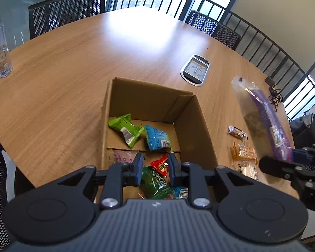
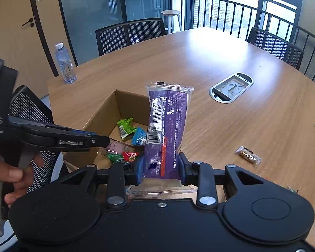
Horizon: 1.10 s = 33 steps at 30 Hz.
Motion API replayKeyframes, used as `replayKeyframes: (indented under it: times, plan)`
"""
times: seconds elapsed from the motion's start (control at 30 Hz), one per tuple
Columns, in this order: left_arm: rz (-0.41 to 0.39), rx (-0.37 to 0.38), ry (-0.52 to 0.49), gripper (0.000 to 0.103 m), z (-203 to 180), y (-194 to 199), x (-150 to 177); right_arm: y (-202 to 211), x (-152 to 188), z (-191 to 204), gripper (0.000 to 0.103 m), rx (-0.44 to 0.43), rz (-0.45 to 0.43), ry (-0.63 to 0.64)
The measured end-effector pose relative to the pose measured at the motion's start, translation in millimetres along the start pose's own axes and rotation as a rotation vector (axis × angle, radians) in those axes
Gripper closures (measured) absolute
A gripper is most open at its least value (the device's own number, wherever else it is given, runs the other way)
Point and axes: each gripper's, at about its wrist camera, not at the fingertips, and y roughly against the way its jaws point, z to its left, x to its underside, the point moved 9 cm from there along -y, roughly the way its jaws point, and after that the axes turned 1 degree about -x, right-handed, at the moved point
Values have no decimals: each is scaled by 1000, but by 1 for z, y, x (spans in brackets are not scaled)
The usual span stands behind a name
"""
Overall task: Organize snacks
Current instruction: 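Lower both packs into the cardboard box and open both grippers, then withdraw both grippers from the box toward the remaining snacks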
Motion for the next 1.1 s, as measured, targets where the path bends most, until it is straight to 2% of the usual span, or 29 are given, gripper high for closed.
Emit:
replayKeyframes:
  times: [0.17,0.23,0.27,0.3,0.33,0.37,0.4,0.47,0.53,0.9,1.1]
  plan:
    - [-12,-11,14,73,8,11,-3,-13,-7,14,71,-59,-19,-26]
    - [-14,-15,18,69,11,14,-3,-16,-10,19,68,-87,-17,-49]
    - [-17,-16,20,64,12,16,-3,-14,-12,20,58,-82,-29,-50]
    - [-19,-18,21,60,12,17,-4,-9,-15,20,42,-74,-45,-44]
    - [-19,-20,21,51,12,18,-4,-4,-17,20,36,-72,-59,-34]
    - [-18,-21,19,44,10,19,-3,1,-18,19,32,-71,-65,-26]
    - [-18,-18,17,40,8,20,-3,7,-17,16,32,-66,-63,-22]
    - [-22,-3,16,27,2,21,-3,18,-11,5,32,-47,-53,-26]
    - [-24,9,20,21,-6,23,-3,28,-2,-6,30,-20,-42,-28]
    - [-16,65,-42,15,-60,26,3,67,41,-64,16,79,-51,-95]
    - [-5,81,-63,3,-85,25,10,81,54,-83,5,104,-72,-131]
